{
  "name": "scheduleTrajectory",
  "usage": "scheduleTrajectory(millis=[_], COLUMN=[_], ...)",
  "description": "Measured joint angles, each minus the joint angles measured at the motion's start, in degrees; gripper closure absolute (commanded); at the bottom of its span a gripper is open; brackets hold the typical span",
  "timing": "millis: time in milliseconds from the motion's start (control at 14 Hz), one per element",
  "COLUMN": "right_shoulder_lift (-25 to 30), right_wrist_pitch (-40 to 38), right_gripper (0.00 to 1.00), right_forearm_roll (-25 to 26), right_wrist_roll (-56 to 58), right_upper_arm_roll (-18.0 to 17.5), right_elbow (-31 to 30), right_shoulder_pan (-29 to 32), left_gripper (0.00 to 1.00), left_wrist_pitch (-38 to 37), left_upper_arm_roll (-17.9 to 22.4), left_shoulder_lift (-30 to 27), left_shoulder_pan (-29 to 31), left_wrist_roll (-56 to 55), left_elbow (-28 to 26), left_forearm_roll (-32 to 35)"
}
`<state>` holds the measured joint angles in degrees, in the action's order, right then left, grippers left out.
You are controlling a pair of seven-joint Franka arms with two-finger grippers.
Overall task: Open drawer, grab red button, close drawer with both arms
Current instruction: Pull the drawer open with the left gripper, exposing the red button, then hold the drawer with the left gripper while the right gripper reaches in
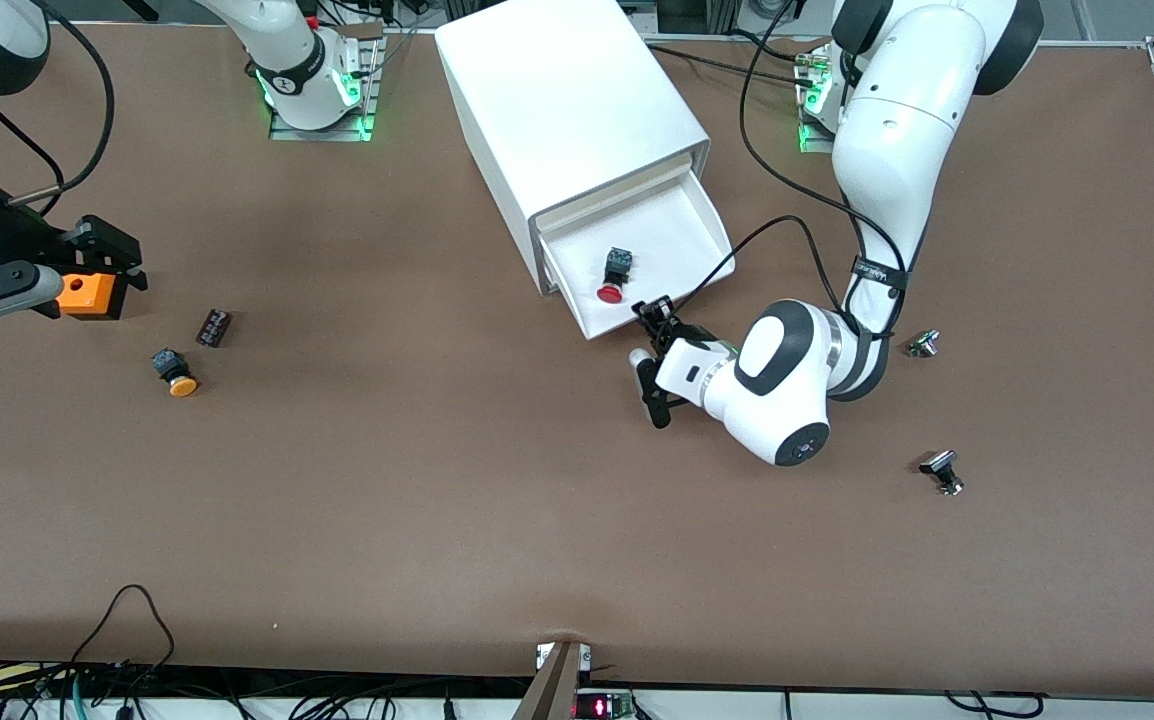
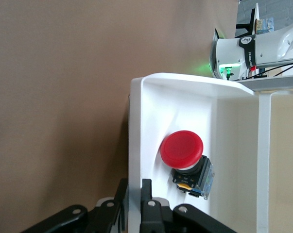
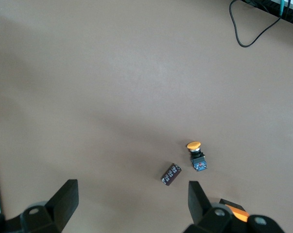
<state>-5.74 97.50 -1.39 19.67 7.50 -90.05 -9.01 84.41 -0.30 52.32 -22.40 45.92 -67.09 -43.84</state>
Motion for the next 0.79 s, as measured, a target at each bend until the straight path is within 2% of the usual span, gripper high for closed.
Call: scheduleTrajectory(millis=[429,786], right_shoulder_lift=[-0.9,-5.2], right_wrist_pitch=[0.3,0.8], right_gripper=[0.0,0.0], right_forearm_roll=[-0.8,-1.1], right_wrist_roll=[0.0,0.0], right_upper_arm_roll=[0.1,0.0], right_elbow=[0.2,0.3], right_shoulder_pan=[0.1,0.0], left_gripper=[1.0,1.0], left_wrist_pitch=[-0.1,0.1], left_upper_arm_roll=[0.6,2.1], left_shoulder_lift=[1.5,1.5], left_shoulder_pan=[0.0,0.1], left_wrist_roll=[0.1,0.0], left_elbow=[2.7,4.0], left_forearm_roll=[0.0,0.0])
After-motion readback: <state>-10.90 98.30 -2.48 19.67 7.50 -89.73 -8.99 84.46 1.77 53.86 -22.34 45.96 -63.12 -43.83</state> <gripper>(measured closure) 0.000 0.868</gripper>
